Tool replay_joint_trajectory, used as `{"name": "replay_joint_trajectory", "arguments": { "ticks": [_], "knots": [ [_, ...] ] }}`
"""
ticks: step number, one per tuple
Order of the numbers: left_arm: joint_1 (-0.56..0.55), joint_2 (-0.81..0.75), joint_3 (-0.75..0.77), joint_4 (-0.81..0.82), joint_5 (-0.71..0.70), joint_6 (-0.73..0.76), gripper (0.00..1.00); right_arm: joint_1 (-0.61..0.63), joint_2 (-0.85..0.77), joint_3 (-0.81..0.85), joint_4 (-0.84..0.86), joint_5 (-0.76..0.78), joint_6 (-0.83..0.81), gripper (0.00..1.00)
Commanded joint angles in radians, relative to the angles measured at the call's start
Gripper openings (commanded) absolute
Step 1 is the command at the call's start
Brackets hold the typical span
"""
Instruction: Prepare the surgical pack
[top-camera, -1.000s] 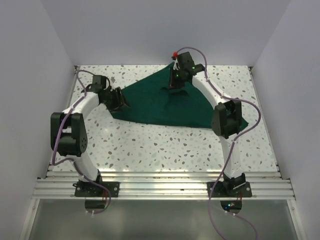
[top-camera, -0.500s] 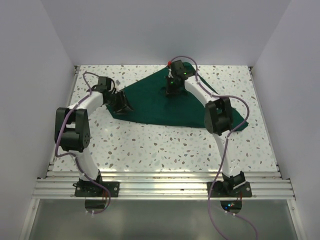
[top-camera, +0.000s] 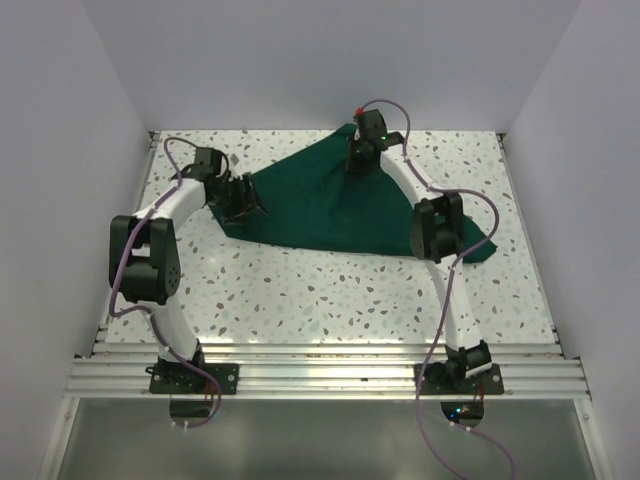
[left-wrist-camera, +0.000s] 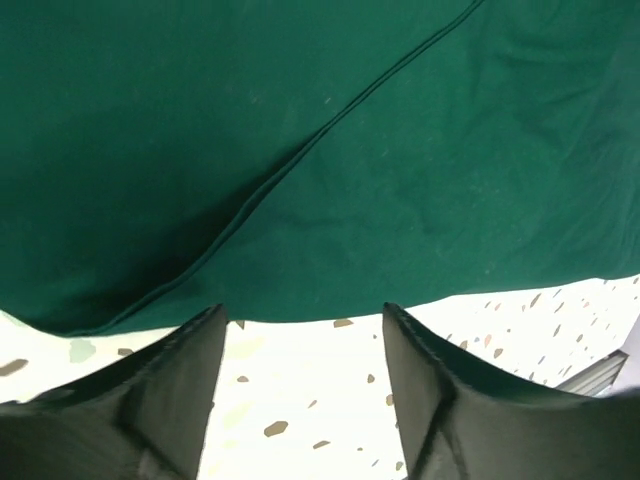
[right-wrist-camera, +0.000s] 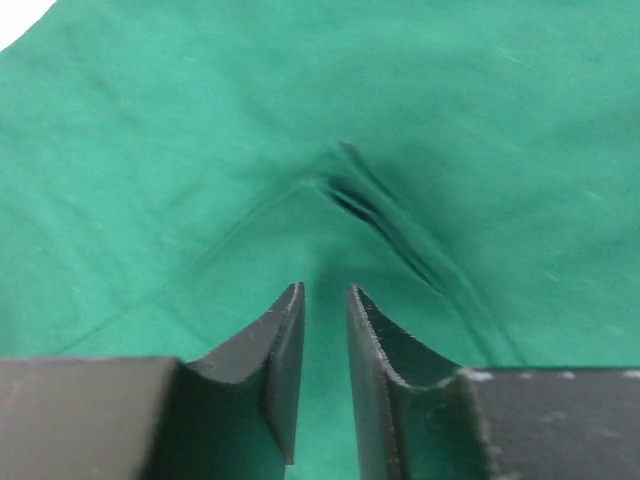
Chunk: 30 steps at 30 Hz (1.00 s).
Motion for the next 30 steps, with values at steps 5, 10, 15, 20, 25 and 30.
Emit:
{"name": "replay_joint_trajectory", "arguments": {
  "ticks": [5,10,15,20,25,30],
  "knots": [
    [0.005,0.031,0.145,-0.003,0.012,0.074,0.77,-0.035,-0.322,-0.248,-0.162,-0.007,0.056,0.54],
    [0.011,0.068,0.200,-0.050,-0.016,0.115,0.82,-0.099,-0.541,-0.445,-0.235,0.004,0.064,0.69],
    [0.019,0.140,0.240,-0.101,-0.010,0.151,0.84,-0.184,-0.679,-0.689,-0.264,-0.019,0.058,0.74],
    [0.023,0.194,0.263,-0.110,0.006,0.157,0.79,-0.303,-0.732,-0.867,-0.218,-0.126,0.065,0.78],
    [0.023,0.192,0.239,-0.110,0.017,0.158,0.74,-0.339,-0.689,-0.875,-0.244,-0.258,0.048,0.74],
    [0.025,0.163,0.177,-0.093,0.015,0.163,0.72,-0.337,-0.759,-1.006,-0.171,-0.341,0.045,0.60]
  ]
}}
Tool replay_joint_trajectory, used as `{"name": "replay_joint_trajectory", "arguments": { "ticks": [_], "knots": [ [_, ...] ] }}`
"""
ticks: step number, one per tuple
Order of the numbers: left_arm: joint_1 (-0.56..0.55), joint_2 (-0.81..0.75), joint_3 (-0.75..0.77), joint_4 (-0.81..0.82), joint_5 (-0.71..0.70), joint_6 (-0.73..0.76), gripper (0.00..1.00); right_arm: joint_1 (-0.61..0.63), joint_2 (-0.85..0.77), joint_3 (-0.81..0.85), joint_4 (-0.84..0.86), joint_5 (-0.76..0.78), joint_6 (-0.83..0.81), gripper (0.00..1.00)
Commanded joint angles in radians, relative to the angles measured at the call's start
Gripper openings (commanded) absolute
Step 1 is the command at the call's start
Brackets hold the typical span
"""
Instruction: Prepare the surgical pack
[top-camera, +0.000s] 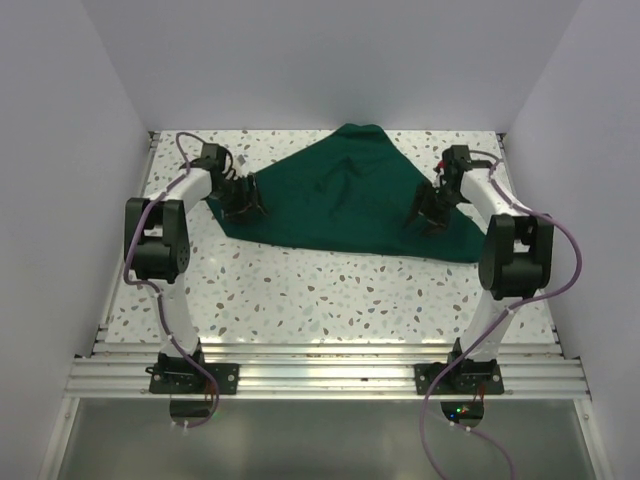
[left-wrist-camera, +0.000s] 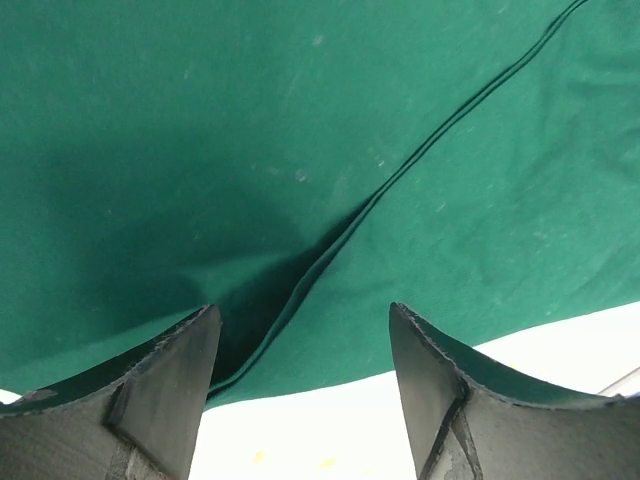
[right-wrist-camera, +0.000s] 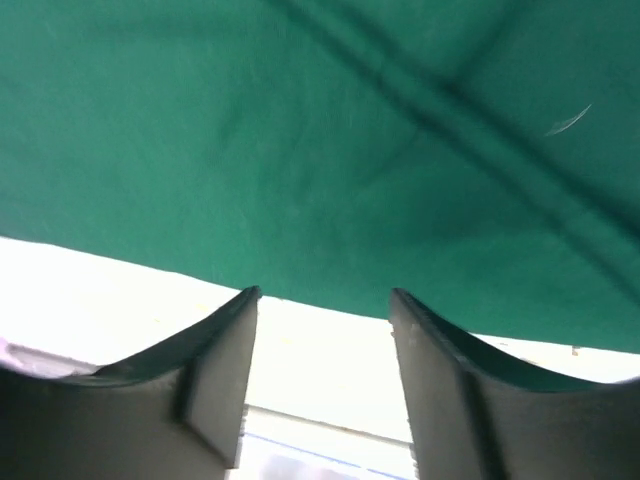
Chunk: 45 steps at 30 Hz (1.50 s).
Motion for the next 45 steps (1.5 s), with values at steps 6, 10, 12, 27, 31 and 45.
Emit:
{"name": "replay_joint_trajectory", "arguments": {
  "ticks": [6,10,12,27,31,45],
  "knots": [
    [0.011,-0.056,-0.095,0.017,-0.002,0.024,0.71,0.007,-0.033,-0.159,0.102,-0.052,-0.023,0.44],
    [0.017,-0.053,-0.116,0.009,-0.011,0.026,0.71,0.005,-0.016,-0.202,0.086,-0.061,-0.041,0.35],
    [0.018,-0.060,-0.139,0.015,-0.016,0.028,0.70,0.007,-0.052,-0.261,0.085,-0.034,-0.050,0.35],
    [0.023,-0.247,-0.196,0.038,-0.037,-0.009,0.71,0.001,-0.067,-0.032,-0.053,-0.034,-0.069,0.36],
    [0.015,-0.235,-0.192,0.061,0.016,-0.031,0.71,-0.009,-0.010,0.018,-0.058,-0.020,-0.067,0.36],
    [-0.035,-0.177,-0.231,0.182,0.158,-0.088,0.71,-0.114,0.061,-0.059,-0.131,0.210,-0.116,0.36]
  ]
}}
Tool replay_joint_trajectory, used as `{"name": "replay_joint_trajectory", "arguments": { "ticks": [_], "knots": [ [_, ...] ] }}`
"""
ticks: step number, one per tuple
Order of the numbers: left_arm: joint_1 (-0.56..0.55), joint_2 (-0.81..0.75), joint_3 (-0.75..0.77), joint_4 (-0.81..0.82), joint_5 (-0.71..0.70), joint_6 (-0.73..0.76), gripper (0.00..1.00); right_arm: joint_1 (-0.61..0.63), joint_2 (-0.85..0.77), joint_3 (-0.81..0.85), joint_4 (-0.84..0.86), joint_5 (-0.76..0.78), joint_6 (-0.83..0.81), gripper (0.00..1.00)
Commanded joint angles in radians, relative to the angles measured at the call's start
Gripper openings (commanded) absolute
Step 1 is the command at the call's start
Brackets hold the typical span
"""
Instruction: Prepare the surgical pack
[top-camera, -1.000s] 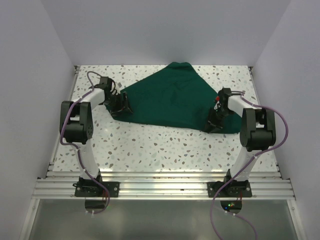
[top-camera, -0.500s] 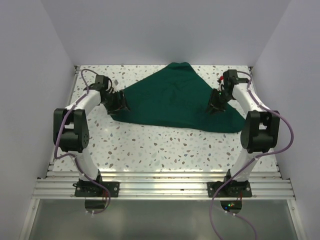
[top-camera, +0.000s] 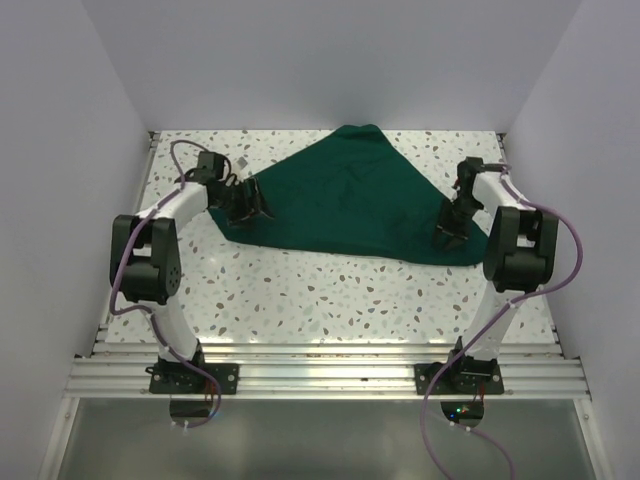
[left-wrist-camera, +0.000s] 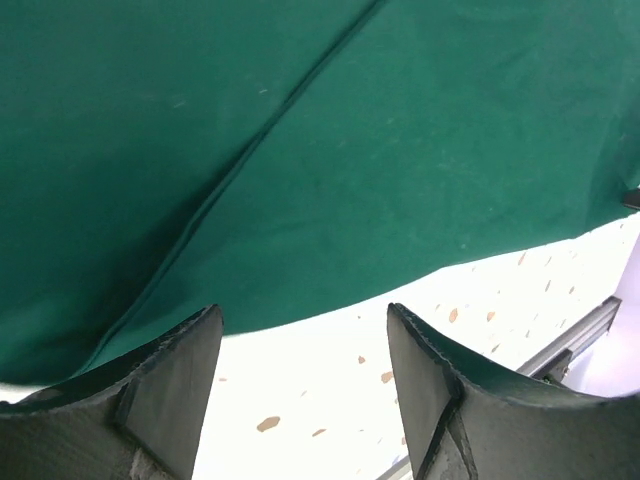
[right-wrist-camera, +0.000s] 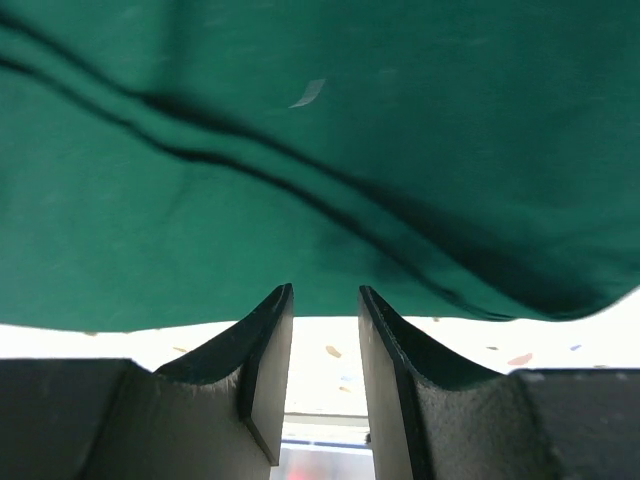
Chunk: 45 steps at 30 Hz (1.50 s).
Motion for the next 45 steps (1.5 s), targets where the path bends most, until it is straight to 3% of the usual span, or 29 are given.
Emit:
{"name": "replay_joint_trajectory", "arguments": {
  "ticks": [1,13,21,29,37,45],
  "knots": [
    [-0.019,0.047,-0.029,0.079,0.057,-0.029,0.71,-0.022,0.014,-0.009,-0.046,0.097,-0.033,0.36],
    [0.059,0.055,-0.132,0.013,-0.096,0.034,0.70,-0.073,0.089,0.026,-0.091,0.292,-0.047,0.38],
    [0.056,-0.057,-0.021,-0.056,-0.081,0.040,0.70,-0.036,-0.067,0.115,-0.134,0.116,-0.048,0.32],
    [-0.004,0.002,-0.008,-0.033,0.089,-0.006,0.69,0.140,0.032,0.242,-0.194,-0.125,-0.012,0.31],
    [-0.062,0.060,-0.127,0.102,0.210,-0.086,0.59,0.155,0.101,0.140,-0.106,-0.162,-0.001,0.31],
    [-0.018,0.105,-0.181,0.073,0.140,-0.040,0.55,0.139,0.131,-0.015,-0.051,-0.063,-0.041,0.21]
  ]
}}
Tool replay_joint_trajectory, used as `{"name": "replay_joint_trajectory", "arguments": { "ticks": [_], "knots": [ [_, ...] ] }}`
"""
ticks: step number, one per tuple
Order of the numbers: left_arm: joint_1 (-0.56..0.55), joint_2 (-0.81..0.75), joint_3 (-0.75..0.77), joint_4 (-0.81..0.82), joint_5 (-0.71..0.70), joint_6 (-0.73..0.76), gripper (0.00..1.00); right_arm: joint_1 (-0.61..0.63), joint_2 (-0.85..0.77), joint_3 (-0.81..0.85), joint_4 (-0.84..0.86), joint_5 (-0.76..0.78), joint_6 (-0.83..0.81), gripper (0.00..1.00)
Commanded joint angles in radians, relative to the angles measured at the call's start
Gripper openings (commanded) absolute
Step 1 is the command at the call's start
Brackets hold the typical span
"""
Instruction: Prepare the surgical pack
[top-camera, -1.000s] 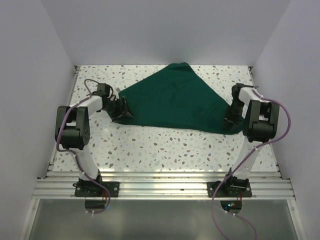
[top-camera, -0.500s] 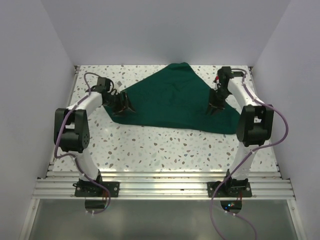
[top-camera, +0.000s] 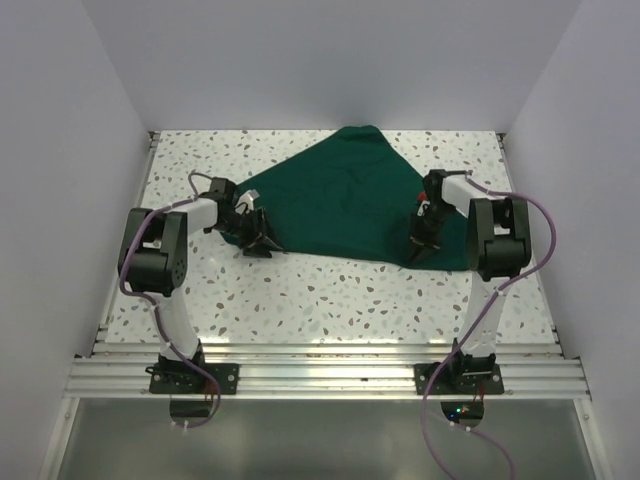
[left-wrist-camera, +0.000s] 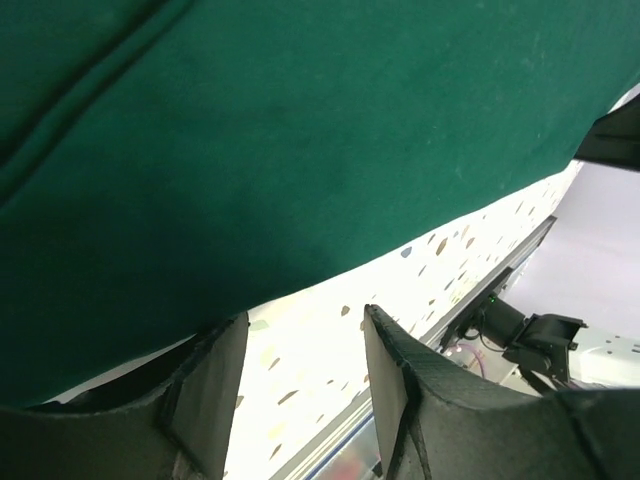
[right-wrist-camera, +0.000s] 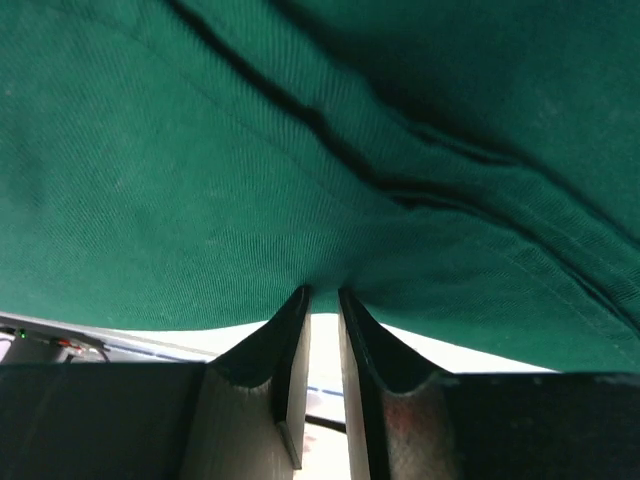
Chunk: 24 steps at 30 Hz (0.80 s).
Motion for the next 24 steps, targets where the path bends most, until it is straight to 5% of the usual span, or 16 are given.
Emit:
{"name": "replay_joint_trajectory", "arguments": {
  "ticks": [1,11,24],
  "knots": [
    [0.040,0.019,-0.013,-0.009,-0.071,0.038,0.54,-0.027,-0.016,-0.051,0.018,0.072,-0.024,0.21],
    [0.045,-0.137,0.120,-0.072,-0.054,0.027,0.53,-0.050,-0.099,0.090,-0.071,0.076,-0.083,0.23],
    [0.003,0.062,0.159,0.034,0.086,-0.046,0.51,-0.044,-0.105,0.059,-0.048,-0.041,-0.048,0.25]
  ]
}}
